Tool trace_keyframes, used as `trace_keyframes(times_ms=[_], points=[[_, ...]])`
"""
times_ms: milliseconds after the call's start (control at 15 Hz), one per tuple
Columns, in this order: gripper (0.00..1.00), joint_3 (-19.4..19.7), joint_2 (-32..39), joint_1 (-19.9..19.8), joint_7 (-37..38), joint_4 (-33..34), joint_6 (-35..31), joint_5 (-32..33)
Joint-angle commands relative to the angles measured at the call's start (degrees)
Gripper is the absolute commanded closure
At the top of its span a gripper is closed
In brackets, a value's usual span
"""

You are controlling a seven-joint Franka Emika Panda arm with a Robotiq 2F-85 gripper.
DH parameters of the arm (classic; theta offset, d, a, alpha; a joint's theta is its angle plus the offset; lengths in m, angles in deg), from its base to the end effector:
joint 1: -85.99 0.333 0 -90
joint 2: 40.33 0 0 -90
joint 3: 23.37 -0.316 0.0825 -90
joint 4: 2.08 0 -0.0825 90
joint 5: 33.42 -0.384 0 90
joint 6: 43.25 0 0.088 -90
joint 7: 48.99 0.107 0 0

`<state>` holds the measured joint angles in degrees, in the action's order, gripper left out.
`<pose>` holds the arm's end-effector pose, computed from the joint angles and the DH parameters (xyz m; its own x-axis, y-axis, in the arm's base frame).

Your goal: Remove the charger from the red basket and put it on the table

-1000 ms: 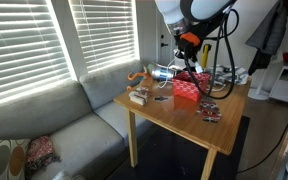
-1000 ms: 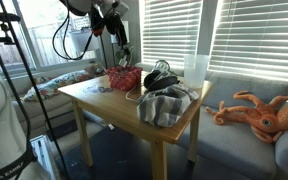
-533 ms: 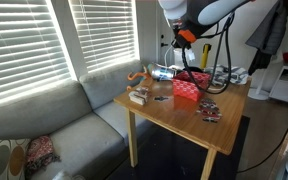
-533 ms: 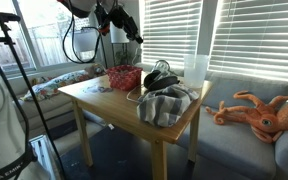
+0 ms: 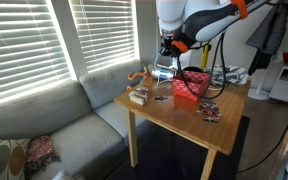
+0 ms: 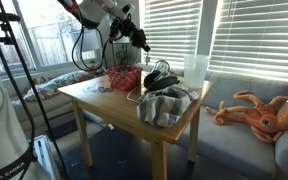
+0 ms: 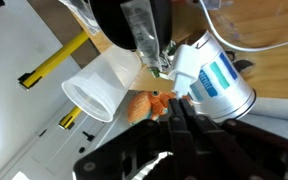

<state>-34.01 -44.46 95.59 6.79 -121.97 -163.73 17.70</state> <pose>0.5241 0.1556 0.4779 0.8459 0.0025 0.5333 -0.2979 -0.8271 0.4766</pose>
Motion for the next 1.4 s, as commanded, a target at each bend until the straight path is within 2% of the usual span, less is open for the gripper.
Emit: trace_keyframes(times_ms=[0,333,733,1000,1067,1133,1200,1333], points=[[0.99,0.6,1.5,-0.7,-2.7,-0.6,-5.1,2.1],[0.99,1.4,3.4,-0.9,-6.1,-1.0,-10.0,2.1],[0.99,2.4,4.6,-1.1,-13.5,-2.8,-13.6,-3.9],[0.99,2.4,4.3,-0.8,-19.6,-3.9,-12.8,-9.7],[0.95,2.4,4.1,-0.7,-20.6,-4.1,-12.5,-10.6],[0.70,2.2,3.7,-0.6,-22.3,-4.3,-11.8,-12.1],[0.69,2.0,3.4,-0.4,-22.8,-4.3,-11.0,-12.6],[0.57,1.6,2.0,0.1,-24.4,-4.6,-9.8,-14.4]])
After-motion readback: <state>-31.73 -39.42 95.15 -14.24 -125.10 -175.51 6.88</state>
